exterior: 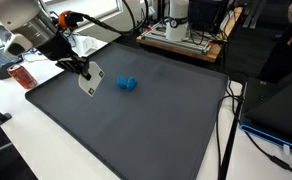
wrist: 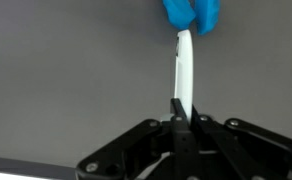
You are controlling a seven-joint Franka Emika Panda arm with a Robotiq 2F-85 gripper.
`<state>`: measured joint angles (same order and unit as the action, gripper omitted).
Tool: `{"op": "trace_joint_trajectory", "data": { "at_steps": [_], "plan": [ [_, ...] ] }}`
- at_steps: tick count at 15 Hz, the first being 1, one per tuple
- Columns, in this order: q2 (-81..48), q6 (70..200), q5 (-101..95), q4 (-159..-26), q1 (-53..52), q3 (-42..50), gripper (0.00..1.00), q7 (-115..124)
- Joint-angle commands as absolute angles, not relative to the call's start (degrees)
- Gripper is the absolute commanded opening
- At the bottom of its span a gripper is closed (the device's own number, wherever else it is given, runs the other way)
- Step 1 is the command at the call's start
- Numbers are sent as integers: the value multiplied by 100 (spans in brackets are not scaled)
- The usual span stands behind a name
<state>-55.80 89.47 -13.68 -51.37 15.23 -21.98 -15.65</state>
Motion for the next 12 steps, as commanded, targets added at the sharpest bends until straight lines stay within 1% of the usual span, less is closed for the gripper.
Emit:
{"op": "trace_joint_trajectory", "data": {
  "at_steps": [1, 3, 4, 12],
  "plan": [
    [-4792, 9362, -985, -6512, 2119, -2547, 1, -1768],
    [-4549, 9529, -812, -7005, 2409, -2720, 1, -1865],
    [-4265, 9653, -121, -7253, 2123, -2006, 1, -2191],
    [-3022, 10223, 1455, -9254, 2201, -1094, 1, -3629]
  ]
}}
